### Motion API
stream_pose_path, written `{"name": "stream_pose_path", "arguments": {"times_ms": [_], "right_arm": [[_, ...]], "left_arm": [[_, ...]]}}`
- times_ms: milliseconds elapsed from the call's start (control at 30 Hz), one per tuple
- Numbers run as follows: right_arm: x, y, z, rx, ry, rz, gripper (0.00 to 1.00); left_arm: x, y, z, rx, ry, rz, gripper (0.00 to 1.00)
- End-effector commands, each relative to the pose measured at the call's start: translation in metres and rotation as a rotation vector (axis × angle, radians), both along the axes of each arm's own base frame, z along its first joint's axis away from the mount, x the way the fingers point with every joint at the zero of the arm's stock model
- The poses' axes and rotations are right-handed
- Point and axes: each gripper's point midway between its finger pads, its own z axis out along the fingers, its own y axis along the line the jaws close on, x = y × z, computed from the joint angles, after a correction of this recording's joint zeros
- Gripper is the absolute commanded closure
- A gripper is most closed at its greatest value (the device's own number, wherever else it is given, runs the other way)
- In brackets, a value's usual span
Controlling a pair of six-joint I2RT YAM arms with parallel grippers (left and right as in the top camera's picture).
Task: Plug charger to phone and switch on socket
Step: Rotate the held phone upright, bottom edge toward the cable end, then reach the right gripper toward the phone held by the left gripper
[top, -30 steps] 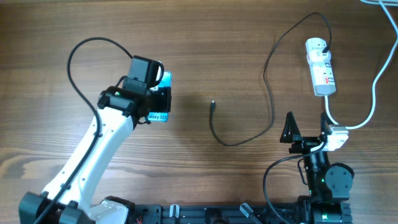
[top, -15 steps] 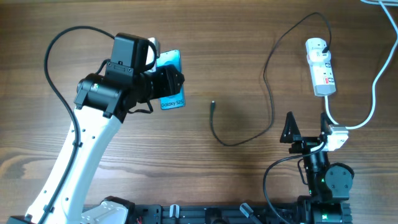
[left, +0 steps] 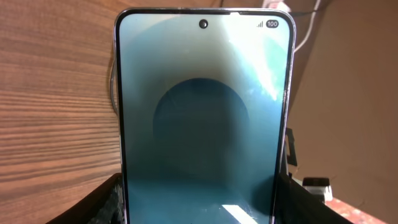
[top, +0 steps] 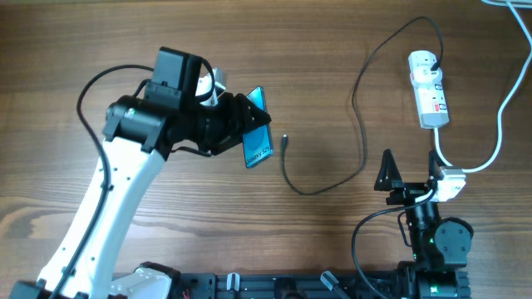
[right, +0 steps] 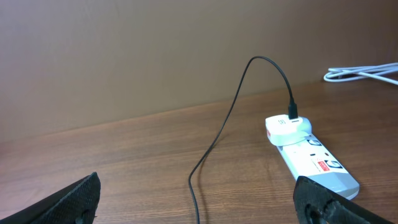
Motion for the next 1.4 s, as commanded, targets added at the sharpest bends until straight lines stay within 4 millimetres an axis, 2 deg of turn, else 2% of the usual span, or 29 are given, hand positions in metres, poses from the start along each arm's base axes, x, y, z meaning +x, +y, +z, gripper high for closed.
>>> {"name": "stream_pose_path", "arguments": {"times_ms": [0, 100, 167, 400, 433, 467, 500, 600, 700, 800, 867, 900, 933, 967, 1033, 1133, 1200, 1267, 1333, 1367], "right_arm": [[0.0, -0.003, 0.001, -0.011, -0.006, -0.015, 0.0], [0.0, -0.003, 0.001, -0.012, -0.006, -0.015, 0.0], [0.0, -0.003, 0.001, -0.011, -0.006, -0.015, 0.0], [0.0, -0.001, 0.001, -0.006, -0.006, -0.007, 0.0], [0.0, 0.001, 0.001, 0.052, -0.004, 0.004, 0.0], [0.0, 0.002, 0.001, 0.232, 0.008, 0.012, 0.0], [-0.001, 0.011, 0.002, 0.484, 0.033, 0.057, 0.0], [-0.012, 0.059, 0.002, 1.0, 0.228, 0.311, 0.0], [-0.03, 0.091, 0.0, 1.27, 0.446, 0.458, 0.0], [-0.03, 0.091, 0.0, 1.607, 0.566, 0.398, 0.0], [-0.03, 0.092, 0.0, 1.714, 0.61, 0.38, 0.0], [-0.031, 0.093, 0.0, 1.697, 0.607, 0.385, 0.0], [-0.032, 0.095, -0.001, 1.568, 0.577, 0.422, 0.0], [-0.033, 0.096, -0.001, 1.322, 0.496, 0.475, 0.0], [-0.042, 0.108, -0.007, 1.064, 0.48, 0.586, 0.0], [-0.039, 0.11, -0.034, 1.069, 0.599, 0.537, 0.0], [-0.038, 0.111, -0.063, 0.884, 0.641, 0.538, 0.0], [-0.039, 0.11, -0.09, 0.848, 0.747, 0.501, 0.01], [-0.031, 0.107, -0.096, 0.784, 0.789, 0.479, 0.0], [-0.02, 0.104, -0.088, 0.743, 0.796, 0.462, 0.0]], "left_arm": [[0.009, -0.008, -0.014, -0.014, 0.097, 0.021, 0.64], [0.015, -0.01, -0.043, 0.015, 0.193, 0.027, 0.66], [0.013, -0.009, -0.054, 0.032, 0.242, 0.028, 0.66], [0.002, -0.008, -0.058, 0.033, 0.344, 0.07, 0.66], [0.002, -0.008, -0.058, 0.033, 0.345, 0.07, 0.66], [0.002, -0.008, -0.059, 0.032, 0.354, 0.081, 0.66], [0.003, -0.008, -0.058, 0.029, 0.362, 0.095, 0.66], [0.006, -0.009, -0.057, 0.021, 0.352, 0.104, 0.65], [0.006, -0.009, -0.057, 0.021, 0.353, 0.103, 0.65], [0.007, -0.01, -0.057, 0.019, 0.349, 0.103, 0.63], [0.008, -0.01, -0.057, 0.017, 0.342, 0.103, 0.64], [0.008, -0.01, -0.057, 0.017, 0.342, 0.103, 0.65], [0.008, -0.01, -0.057, 0.017, 0.343, 0.103, 0.65], [0.008, -0.01, -0.057, 0.016, 0.342, 0.103, 0.65], [0.008, -0.01, -0.057, 0.017, 0.342, 0.103, 0.64], [0.009, -0.01, -0.057, 0.016, 0.342, 0.103, 0.65], [0.009, -0.01, -0.057, 0.016, 0.339, 0.103, 0.65], [0.011, -0.011, -0.056, 0.013, 0.332, 0.102, 0.65], [0.011, -0.011, -0.056, 0.013, 0.331, 0.102, 0.65], [0.012, -0.011, -0.056, 0.011, 0.326, 0.102, 0.65]]}}
